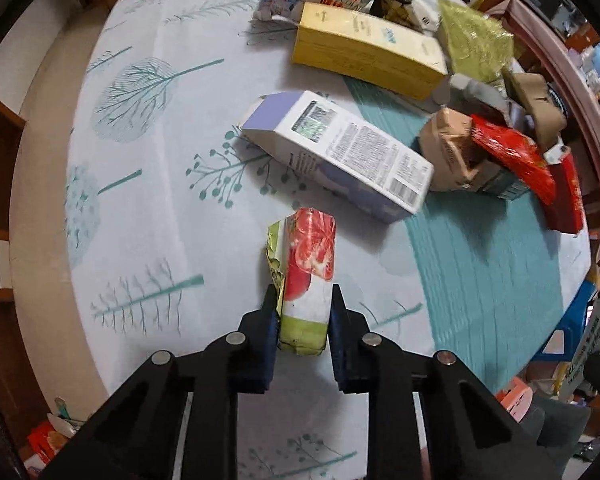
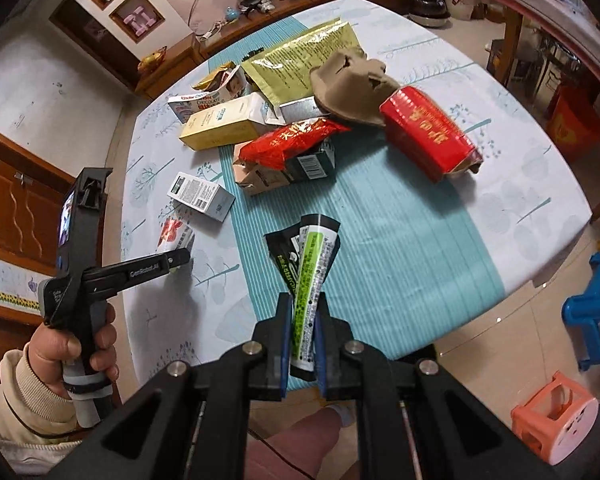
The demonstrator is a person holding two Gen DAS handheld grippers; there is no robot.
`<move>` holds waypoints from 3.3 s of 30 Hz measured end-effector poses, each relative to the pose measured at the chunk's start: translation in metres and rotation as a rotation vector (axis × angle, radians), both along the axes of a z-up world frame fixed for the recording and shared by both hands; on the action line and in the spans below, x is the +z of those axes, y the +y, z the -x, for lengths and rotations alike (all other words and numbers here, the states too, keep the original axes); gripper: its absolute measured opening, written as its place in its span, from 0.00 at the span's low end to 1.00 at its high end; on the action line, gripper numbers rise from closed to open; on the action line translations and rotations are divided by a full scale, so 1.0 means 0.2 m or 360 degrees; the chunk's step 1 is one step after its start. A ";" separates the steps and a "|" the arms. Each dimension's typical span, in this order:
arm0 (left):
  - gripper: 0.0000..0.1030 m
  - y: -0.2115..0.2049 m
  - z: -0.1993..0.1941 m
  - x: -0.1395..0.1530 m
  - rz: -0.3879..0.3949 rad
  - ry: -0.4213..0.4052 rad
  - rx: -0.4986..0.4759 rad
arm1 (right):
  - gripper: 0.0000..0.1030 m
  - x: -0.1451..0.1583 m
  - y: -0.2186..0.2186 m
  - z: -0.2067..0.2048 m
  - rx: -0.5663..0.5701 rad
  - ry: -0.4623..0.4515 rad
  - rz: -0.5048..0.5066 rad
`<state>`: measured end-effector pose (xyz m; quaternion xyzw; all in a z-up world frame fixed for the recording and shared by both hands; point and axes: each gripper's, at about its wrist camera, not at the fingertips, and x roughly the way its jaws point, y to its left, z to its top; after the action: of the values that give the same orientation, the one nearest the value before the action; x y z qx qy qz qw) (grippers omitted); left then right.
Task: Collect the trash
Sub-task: 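Carry both items over the black bin and open both tools to drop them, then move both tools back over the table toward the remaining trash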
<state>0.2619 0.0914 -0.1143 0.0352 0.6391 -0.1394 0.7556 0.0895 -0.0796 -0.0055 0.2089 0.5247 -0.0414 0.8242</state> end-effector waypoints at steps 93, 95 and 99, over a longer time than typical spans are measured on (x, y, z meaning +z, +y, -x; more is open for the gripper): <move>0.79 -0.44 1.40 -0.90 -0.0168 -0.0042 0.0189 | 0.51 -1.77 -0.51 0.55 0.0278 0.0460 -0.0204; 0.79 -0.41 1.42 -0.77 -0.0174 -0.0066 0.0181 | 0.51 -1.67 -0.52 0.58 0.0275 0.0445 -0.0201; 0.79 -0.36 1.46 -0.52 -0.0153 -0.0119 0.0189 | 0.51 -1.42 -0.56 0.66 0.0237 0.0400 -0.0200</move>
<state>-0.0307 0.0186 -0.2178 0.0387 0.6174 -0.0621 0.7833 -0.0432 -0.1922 -0.2896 0.2139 0.6392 0.0270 0.7382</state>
